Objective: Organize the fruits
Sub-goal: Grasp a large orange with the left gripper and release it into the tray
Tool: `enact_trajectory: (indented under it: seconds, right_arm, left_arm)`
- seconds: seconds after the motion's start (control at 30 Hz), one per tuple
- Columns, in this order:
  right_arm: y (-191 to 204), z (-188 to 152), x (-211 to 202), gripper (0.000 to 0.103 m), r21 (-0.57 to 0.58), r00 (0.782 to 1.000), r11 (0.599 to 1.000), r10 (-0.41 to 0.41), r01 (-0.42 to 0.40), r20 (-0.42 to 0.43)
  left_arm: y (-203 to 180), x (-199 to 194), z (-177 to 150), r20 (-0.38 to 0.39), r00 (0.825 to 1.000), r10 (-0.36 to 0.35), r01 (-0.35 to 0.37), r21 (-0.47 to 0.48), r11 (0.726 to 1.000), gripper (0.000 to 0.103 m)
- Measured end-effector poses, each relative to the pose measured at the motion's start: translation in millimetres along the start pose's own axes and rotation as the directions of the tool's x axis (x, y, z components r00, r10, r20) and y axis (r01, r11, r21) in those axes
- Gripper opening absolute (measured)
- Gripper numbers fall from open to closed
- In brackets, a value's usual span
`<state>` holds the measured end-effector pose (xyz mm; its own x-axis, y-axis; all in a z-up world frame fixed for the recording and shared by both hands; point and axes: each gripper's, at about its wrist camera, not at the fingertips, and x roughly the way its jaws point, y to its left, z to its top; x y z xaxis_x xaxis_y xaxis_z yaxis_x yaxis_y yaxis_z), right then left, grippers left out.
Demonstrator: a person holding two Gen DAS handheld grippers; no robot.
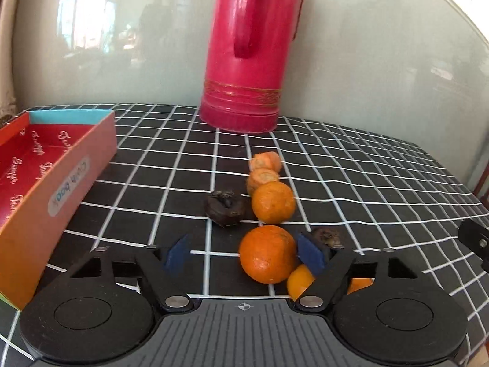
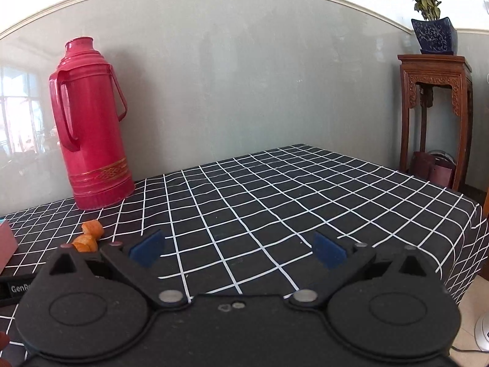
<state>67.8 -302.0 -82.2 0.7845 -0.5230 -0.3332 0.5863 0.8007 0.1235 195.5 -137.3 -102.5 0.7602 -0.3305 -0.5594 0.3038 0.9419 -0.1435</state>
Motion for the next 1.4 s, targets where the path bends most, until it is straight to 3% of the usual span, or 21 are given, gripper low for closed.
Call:
enact_trajectory:
  seconds: [0.03, 0.1, 0.23, 0.4, 0.57, 0.67, 0.8, 0.97, 1.07, 1.17, 1.23, 1.4]
  right_arm:
    - [-0.3, 0.6, 0.5, 0.097, 0.006, 1.000, 1.000, 0.002, -0.002, -0.002]
    - [-1.5, 0.7, 0.6, 0.097, 0.016, 1.000, 1.000, 0.008, -0.008, -0.008]
    - [-0.5, 0.2, -0.4, 0.097, 0.014, 1.000, 1.000, 0.017, -0.017, -0.007]
    - [-0.1, 0.9, -1.9, 0.097, 0.011, 1.000, 1.000, 0.020, -0.020, 0.000]
    - [-0.8, 1.0, -2.4, 0.097, 0.019, 1.000, 0.999, 0.028, -0.028, 0.006]
    - [1.3, 0.1, -3.4, 0.097, 0.013, 0.999, 0.999, 0.038, -0.039, 0.006]
    - [7.5, 0.6, -5.0, 0.097, 0.007, 0.998, 0.998, 0.059, -0.059, 0.003]
    - [19.6, -1.5, -8.1, 0.097, -0.008, 0.995, 0.995, 0.097, -0.097, -0.003]
    - [28.3, -3.2, -10.0, 0.097, -0.021, 0.993, 0.993, 0.117, -0.117, -0.007]
    - [35.9, -5.3, -11.9, 0.097, -0.031, 0.991, 0.990, 0.136, -0.136, -0.014]
    - [41.7, -6.0, -13.0, 0.097, -0.041, 0.989, 0.988, 0.145, -0.146, -0.016]
    - [51.3, -6.5, -15.6, 0.097, -0.062, 0.986, 0.985, 0.163, -0.164, -0.019]
  left_arm:
    - [0.2, -1.4, -1.1, -0.001, 1.000, -0.022, 0.022, -0.004, 1.000, 0.058]
    - [1.9, -4.4, -1.9, -0.003, 0.998, -0.055, 0.055, -0.011, 0.998, 0.050]
    - [4.3, -5.9, -3.8, -0.003, 0.996, -0.086, 0.086, -0.038, 0.996, 0.041]
    - [3.6, -6.6, -4.6, 0.004, 0.995, -0.095, 0.095, -0.038, 0.995, 0.040]
    - [0.0, -14.7, -4.4, 0.053, 0.998, -0.019, 0.018, 0.013, 1.000, 0.039]
    - [-0.3, -28.6, -1.7, 0.135, 0.990, 0.049, -0.059, 0.066, 0.996, 0.039]
    - [13.7, -44.7, 3.7, 0.218, 0.963, 0.158, -0.177, 0.074, 0.981, 0.039]
    - [46.2, -65.7, 13.0, 0.303, 0.890, 0.342, -0.364, 0.020, 0.931, 0.039]
    - [73.1, -72.5, 17.1, 0.283, 0.849, 0.446, -0.455, -0.039, 0.890, 0.039]
    - [102.0, -75.4, 18.8, 0.230, 0.822, 0.521, -0.515, -0.090, 0.853, 0.039]
    - [118.2, -74.5, 20.3, 0.190, 0.812, 0.552, -0.540, -0.111, 0.834, 0.039]
    - [149.1, -69.3, 21.2, 0.084, 0.810, 0.580, -0.565, -0.152, 0.811, 0.039]
